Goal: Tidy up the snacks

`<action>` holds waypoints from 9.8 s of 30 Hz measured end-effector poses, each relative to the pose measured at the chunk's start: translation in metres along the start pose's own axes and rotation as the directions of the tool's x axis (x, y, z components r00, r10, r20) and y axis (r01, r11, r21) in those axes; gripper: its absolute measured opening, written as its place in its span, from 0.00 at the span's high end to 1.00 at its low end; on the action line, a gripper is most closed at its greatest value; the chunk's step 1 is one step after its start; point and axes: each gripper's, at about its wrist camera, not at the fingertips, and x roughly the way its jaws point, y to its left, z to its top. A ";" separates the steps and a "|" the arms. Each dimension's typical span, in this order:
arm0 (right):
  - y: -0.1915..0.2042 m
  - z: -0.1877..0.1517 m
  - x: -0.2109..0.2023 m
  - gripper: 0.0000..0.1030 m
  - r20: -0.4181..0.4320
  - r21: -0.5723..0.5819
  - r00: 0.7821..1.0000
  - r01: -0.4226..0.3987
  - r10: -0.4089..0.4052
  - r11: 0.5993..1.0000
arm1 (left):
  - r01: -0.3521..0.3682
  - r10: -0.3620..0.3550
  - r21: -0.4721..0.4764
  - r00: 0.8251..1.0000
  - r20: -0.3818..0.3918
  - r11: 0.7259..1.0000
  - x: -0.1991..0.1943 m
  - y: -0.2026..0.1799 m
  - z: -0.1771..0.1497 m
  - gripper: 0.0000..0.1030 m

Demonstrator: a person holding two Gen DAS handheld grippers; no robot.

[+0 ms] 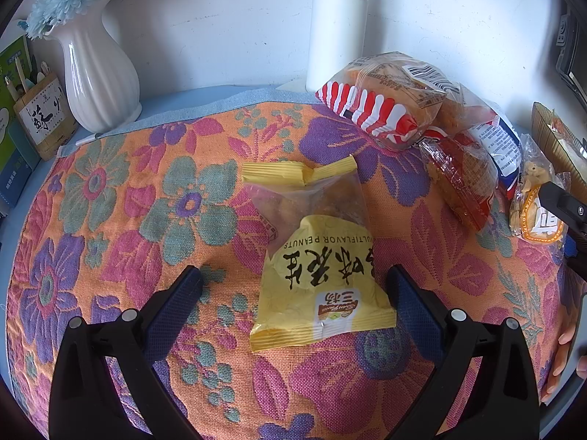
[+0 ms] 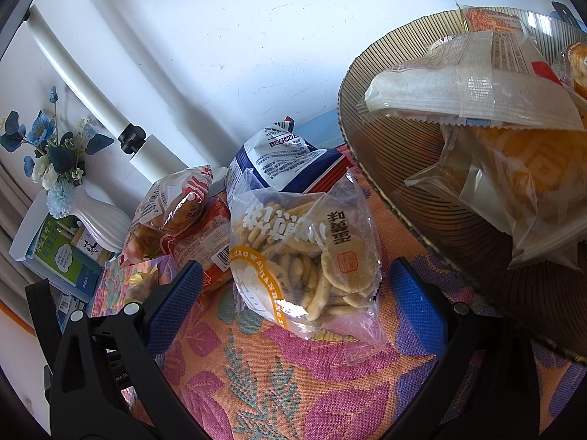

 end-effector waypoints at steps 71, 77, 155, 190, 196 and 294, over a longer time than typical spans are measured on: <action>-0.001 0.000 0.000 0.03 -0.001 -0.003 1.000 0.000 0.000 1.000 | -0.001 0.001 -0.002 1.000 0.003 1.000 0.000 0.000 0.000 0.05; 0.000 0.001 -0.001 0.03 -0.001 -0.004 1.000 0.001 -0.001 1.000 | -0.001 0.001 -0.002 1.000 0.003 1.000 0.000 0.000 0.000 0.05; -0.105 0.159 -0.177 0.05 0.156 0.058 0.986 0.050 -0.058 0.997 | 0.417 -0.437 0.322 0.899 -0.010 0.850 -0.099 -0.310 0.050 0.05; 0.045 0.001 -0.013 0.05 0.009 0.123 0.999 -0.041 0.040 0.992 | 0.334 -0.342 -0.130 0.938 -0.050 0.934 0.012 -0.039 0.106 0.05; 0.023 0.021 0.019 0.05 0.059 0.222 0.998 -0.028 0.015 0.975 | 0.343 -0.356 -0.153 0.933 -0.060 0.927 0.023 -0.039 0.106 0.05; 0.057 0.020 -0.145 0.08 0.070 -0.144 0.997 -0.032 0.043 0.989 | 0.236 -0.253 0.134 0.958 0.135 0.963 -0.091 -0.113 0.095 0.05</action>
